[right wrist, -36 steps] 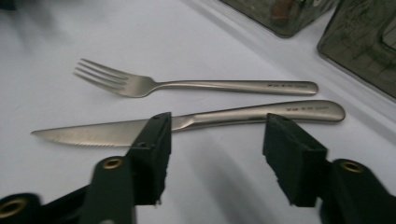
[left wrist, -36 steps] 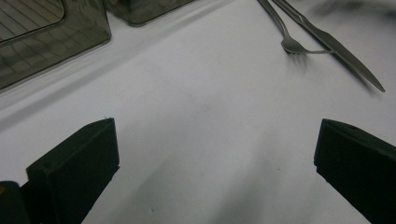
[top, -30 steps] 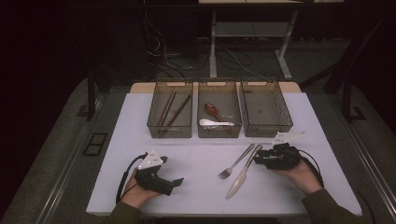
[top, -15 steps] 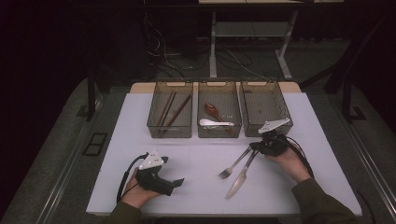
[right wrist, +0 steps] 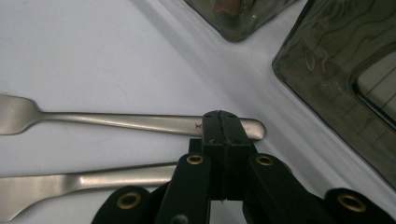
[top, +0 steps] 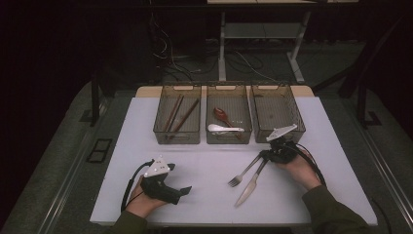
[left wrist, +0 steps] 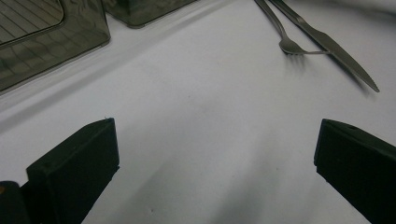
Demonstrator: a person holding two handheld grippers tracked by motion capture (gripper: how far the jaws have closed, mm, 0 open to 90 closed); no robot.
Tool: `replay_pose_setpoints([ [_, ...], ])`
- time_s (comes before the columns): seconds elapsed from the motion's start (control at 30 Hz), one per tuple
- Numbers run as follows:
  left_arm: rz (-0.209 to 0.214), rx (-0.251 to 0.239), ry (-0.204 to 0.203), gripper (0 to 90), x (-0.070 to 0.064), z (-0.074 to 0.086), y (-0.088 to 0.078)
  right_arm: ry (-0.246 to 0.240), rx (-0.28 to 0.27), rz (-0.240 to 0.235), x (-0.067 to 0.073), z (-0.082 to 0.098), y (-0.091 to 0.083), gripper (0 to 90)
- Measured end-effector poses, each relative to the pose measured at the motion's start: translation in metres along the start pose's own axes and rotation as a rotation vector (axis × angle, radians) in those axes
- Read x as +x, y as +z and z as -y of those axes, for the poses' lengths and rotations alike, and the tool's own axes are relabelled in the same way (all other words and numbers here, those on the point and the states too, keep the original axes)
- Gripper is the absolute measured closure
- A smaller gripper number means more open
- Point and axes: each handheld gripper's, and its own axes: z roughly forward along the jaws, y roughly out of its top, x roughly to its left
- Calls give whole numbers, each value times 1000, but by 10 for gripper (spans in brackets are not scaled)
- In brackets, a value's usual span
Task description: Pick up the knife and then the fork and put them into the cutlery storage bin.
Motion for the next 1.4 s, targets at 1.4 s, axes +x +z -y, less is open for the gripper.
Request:
replay_pose_setpoints([
  [1.4, 2, 2, 0, 0, -1, 1, -1, -58, 108, -38, 2, 8, -15, 898],
])
